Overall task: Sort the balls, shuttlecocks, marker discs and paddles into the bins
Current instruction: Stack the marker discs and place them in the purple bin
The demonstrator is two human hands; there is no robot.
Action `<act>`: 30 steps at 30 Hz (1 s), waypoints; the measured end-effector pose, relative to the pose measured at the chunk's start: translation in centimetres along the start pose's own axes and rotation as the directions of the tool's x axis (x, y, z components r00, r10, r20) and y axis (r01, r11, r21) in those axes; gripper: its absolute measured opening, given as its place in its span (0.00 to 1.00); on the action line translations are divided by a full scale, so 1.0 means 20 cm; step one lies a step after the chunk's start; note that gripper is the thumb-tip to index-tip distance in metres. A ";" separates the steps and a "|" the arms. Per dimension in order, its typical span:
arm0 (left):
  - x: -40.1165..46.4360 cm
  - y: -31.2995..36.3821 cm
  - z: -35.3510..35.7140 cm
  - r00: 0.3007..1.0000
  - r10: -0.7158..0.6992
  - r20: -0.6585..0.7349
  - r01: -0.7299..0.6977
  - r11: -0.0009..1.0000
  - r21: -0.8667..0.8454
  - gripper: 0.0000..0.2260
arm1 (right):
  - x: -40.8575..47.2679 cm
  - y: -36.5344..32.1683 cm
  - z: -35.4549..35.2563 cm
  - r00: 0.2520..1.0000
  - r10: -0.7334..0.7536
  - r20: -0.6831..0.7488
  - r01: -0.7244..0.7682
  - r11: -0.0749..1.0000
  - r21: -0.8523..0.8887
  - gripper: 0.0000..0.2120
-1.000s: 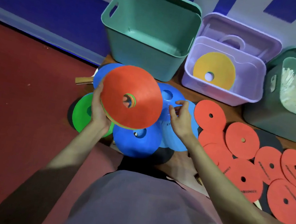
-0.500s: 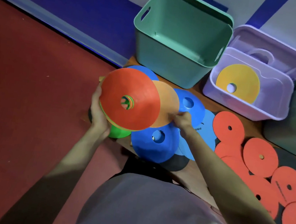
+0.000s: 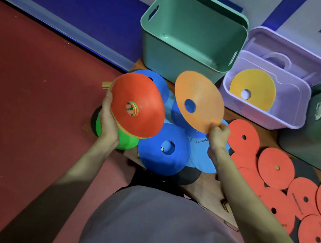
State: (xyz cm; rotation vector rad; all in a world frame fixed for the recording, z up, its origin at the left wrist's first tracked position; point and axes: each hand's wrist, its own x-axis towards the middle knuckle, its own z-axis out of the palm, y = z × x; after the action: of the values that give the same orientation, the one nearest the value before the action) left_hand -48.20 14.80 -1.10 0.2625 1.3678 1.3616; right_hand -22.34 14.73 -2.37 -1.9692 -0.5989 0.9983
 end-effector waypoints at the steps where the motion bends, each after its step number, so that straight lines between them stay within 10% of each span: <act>1: -0.01 0.00 0.02 1.000 0.013 0.026 -0.012 0.999 -0.030 0.22 | -0.02 -0.01 0.00 0.996 -0.008 0.089 0.008 1.000 0.002 0.08; 9: -0.07 -0.03 0.13 0.989 -0.024 0.145 0.020 0.999 0.025 0.17 | -0.13 -0.03 0.05 0.915 -0.147 0.376 0.177 0.983 -0.047 0.11; 20: -0.12 -0.07 0.20 0.930 -0.220 0.295 0.219 0.975 0.035 0.18 | -0.11 0.03 0.02 0.869 -0.379 0.317 0.455 0.864 -0.215 0.12; 30: -0.20 -0.13 0.51 0.881 -0.210 0.424 0.191 0.978 0.086 0.17 | 0.01 0.05 -0.22 0.954 -0.274 0.120 0.291 0.941 -0.171 0.18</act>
State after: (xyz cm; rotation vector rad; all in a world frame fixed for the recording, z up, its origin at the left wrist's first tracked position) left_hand -37.58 16.37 2.03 0.4129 1.0181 1.0249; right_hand -18.50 12.23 -1.79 -1.9332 -1.0315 0.8836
